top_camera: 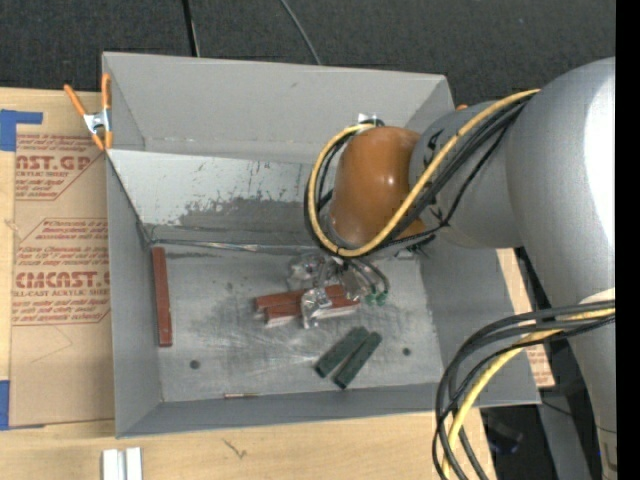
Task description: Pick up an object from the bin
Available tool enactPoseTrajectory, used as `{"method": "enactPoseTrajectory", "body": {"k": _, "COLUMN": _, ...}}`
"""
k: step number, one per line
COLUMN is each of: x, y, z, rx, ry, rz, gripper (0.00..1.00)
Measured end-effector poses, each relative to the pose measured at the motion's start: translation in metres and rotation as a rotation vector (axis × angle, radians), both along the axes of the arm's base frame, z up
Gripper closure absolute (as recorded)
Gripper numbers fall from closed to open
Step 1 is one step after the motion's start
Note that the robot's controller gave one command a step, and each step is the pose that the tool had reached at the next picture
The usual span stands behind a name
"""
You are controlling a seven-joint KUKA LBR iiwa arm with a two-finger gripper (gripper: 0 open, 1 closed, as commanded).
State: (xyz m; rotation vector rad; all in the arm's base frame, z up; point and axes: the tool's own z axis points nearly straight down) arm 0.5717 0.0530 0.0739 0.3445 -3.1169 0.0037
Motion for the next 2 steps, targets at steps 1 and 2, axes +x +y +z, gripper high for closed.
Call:
{"method": "enactPoseTrajectory", "body": {"k": 1, "x": 0.0001, "y": 0.0001, "z": 0.0000, "rx": 0.000, "ry": 0.000, "rz": 0.000, "gripper": 1.00}}
{"method": "enactPoseTrajectory", "body": {"k": 2, "x": -0.0004, "y": 0.0000, "z": 0.0060, "rx": 0.001, "ry": -0.004, "rz": -0.001, "gripper": 1.00}}
